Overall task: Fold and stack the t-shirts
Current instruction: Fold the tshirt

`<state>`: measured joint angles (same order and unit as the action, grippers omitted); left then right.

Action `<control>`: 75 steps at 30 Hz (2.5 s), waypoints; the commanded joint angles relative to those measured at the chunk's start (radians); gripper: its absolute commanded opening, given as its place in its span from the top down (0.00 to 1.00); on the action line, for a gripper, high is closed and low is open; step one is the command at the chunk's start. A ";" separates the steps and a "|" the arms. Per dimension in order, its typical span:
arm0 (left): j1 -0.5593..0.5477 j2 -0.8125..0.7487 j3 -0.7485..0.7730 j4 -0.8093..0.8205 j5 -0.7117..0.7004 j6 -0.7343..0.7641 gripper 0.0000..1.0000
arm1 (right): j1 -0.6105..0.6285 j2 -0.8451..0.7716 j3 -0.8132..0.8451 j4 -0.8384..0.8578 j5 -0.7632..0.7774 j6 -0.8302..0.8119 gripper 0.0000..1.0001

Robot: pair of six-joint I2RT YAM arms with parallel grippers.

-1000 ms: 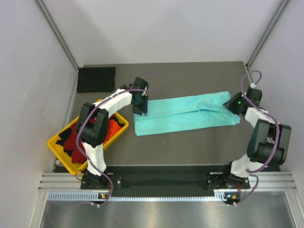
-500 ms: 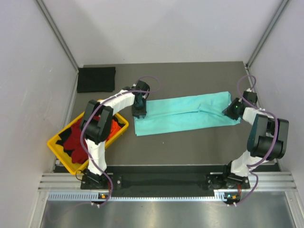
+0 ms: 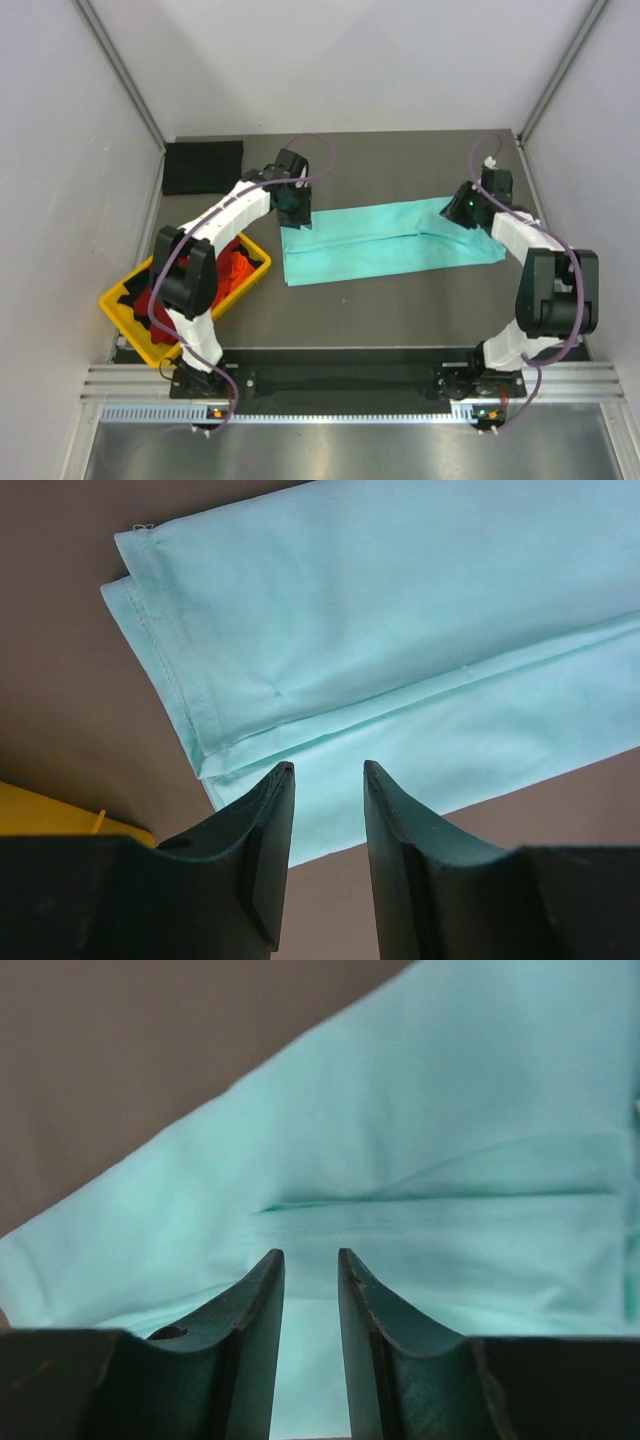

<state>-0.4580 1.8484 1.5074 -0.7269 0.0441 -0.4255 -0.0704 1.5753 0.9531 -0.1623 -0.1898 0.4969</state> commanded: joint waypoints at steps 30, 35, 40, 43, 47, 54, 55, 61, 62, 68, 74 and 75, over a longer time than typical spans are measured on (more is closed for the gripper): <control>0.012 -0.040 -0.093 0.041 0.048 0.001 0.61 | 0.150 -0.009 -0.034 0.044 0.108 -0.066 0.78; 0.012 -0.054 -0.102 0.047 0.053 -0.001 0.61 | 0.156 -0.109 -0.145 0.063 0.107 -0.044 0.78; 0.012 -0.052 -0.096 0.047 0.063 -0.007 0.61 | 0.169 -0.172 -0.159 0.029 0.102 -0.032 0.79; 0.012 -0.057 -0.101 0.052 0.071 -0.013 0.61 | 0.185 -0.205 -0.165 -0.025 0.141 -0.005 0.79; 0.012 -0.064 -0.110 0.060 0.077 -0.018 0.61 | 0.205 -0.268 -0.240 -0.063 0.184 0.045 0.80; 0.012 -0.075 -0.116 0.058 0.080 -0.019 0.61 | 0.210 -0.392 -0.310 -0.086 0.225 0.055 0.79; 0.012 -0.075 -0.115 0.058 0.079 -0.019 0.61 | 0.211 -0.397 -0.294 -0.089 0.221 0.045 0.79; 0.012 -0.081 -0.119 0.055 0.076 -0.019 0.61 | 0.184 -0.270 -0.135 -0.071 0.254 -0.047 0.77; 0.012 -0.081 -0.121 0.055 0.077 -0.018 0.61 | 0.175 -0.240 -0.107 -0.071 0.244 -0.061 0.78; 0.012 -0.089 -0.127 0.052 0.077 -0.010 0.61 | 0.161 -0.014 0.071 -0.053 0.221 -0.158 0.90; 0.012 -0.089 -0.127 0.052 0.085 -0.005 0.61 | 0.143 0.115 0.177 -0.022 0.169 -0.184 0.98; 0.012 -0.087 -0.125 0.052 0.086 -0.006 0.61 | 0.139 0.152 0.193 -0.028 0.159 -0.192 0.98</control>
<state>-0.4519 1.8107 1.3834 -0.7006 0.1169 -0.4419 0.0872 1.6829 1.0706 -0.2256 0.0044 0.3473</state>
